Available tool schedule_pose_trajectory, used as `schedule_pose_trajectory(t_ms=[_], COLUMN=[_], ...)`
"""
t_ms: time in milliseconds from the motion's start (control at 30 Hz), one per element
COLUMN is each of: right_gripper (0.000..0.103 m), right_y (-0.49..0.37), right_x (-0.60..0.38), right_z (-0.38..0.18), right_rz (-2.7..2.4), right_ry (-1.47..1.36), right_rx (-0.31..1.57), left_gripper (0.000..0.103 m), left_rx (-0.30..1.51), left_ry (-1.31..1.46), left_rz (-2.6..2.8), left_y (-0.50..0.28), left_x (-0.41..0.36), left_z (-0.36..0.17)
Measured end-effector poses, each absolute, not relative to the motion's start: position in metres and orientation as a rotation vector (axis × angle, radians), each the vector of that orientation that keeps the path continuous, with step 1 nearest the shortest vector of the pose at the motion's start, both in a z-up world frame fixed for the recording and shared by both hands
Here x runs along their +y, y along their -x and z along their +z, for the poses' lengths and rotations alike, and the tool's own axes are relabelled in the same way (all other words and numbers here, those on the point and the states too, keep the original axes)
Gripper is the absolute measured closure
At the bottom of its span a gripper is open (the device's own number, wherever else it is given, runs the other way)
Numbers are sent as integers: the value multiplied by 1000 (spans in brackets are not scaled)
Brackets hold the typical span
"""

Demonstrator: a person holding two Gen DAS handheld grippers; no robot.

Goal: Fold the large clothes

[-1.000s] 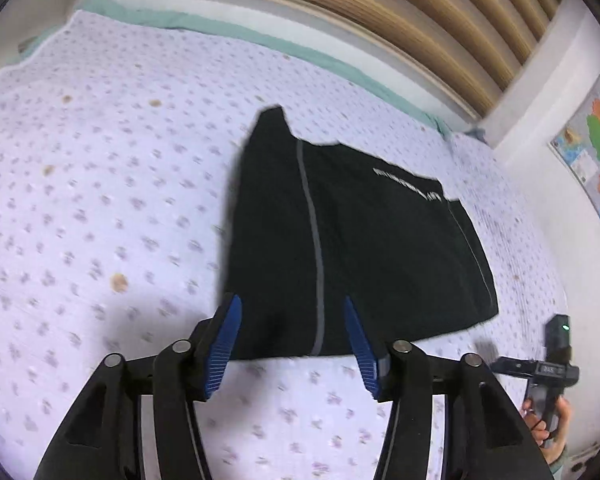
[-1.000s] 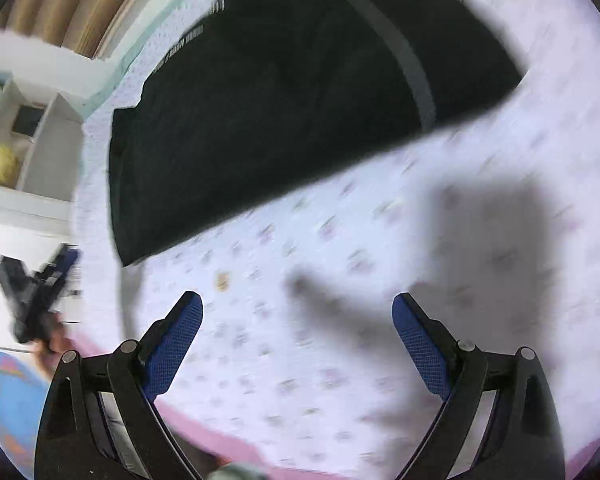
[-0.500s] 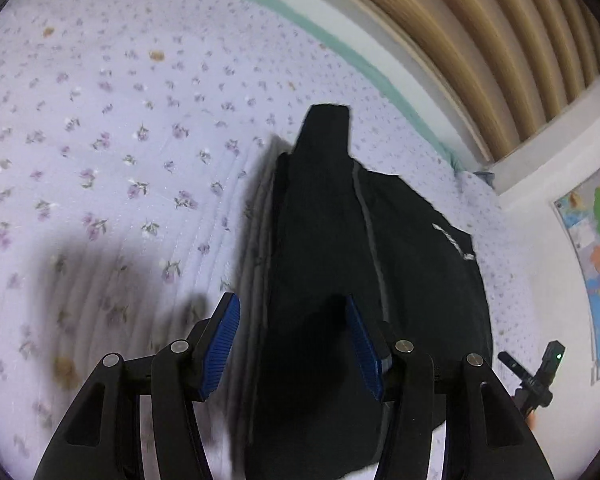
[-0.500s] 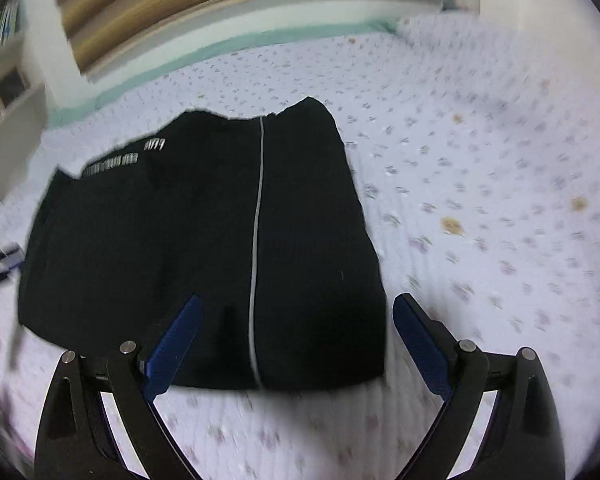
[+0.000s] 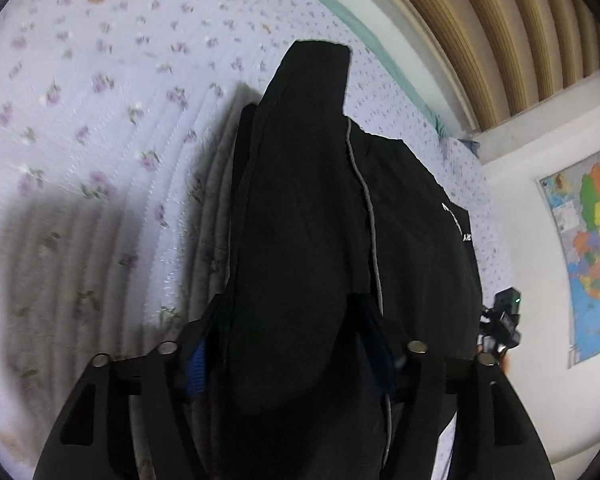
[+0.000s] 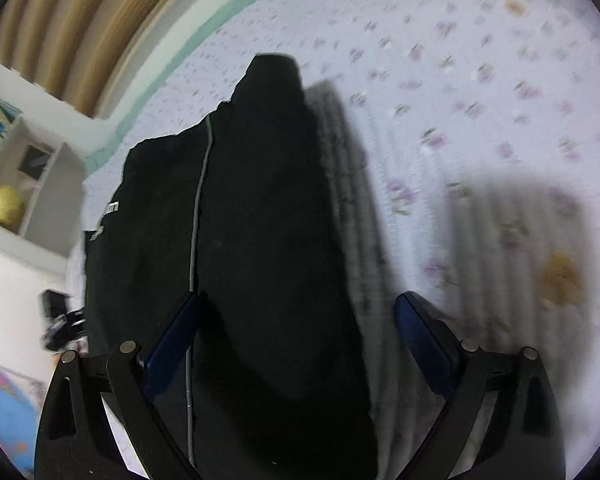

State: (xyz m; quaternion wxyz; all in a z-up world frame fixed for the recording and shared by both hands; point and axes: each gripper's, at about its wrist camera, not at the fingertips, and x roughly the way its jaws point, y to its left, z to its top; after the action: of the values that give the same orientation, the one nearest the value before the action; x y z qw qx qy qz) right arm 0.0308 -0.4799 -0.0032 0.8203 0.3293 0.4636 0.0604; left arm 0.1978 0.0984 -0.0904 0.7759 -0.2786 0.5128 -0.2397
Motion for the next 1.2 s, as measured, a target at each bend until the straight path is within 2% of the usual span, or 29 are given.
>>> schedule_pose_trajectory(t_ms=[333,600,800,867,933,1033,1200], right_gripper=[1,0,14,24,47,57,64], right_y=[-19,-58,-99,-95,-84,-62,-52], right_x=[-482,-454,-415,-410,-412,-406,-386], right_z=[2,-6,-9,-4,4,25,37], right_rz=[336,364,403,387,374,381,448], right_ry=[-813,-644,-566,-540,-536,-519,-498], right_rx=[911,1050,1098,1062,1014,913,809], left_gripper=[35,34,31,44,62,68,69], left_rx=[1101,1127,1124,1100,1038,952,864], left_ry=[639,669,685,660,592,614,592], left_rz=[-588,-599,-611,-612,-617,-676,-753], left_y=[-197,-205,-209,-205,-193,-173,-128], left_x=[95,91,81,78,70,65,45], left_z=[-92,-102,-110,-104,-88,-55,7])
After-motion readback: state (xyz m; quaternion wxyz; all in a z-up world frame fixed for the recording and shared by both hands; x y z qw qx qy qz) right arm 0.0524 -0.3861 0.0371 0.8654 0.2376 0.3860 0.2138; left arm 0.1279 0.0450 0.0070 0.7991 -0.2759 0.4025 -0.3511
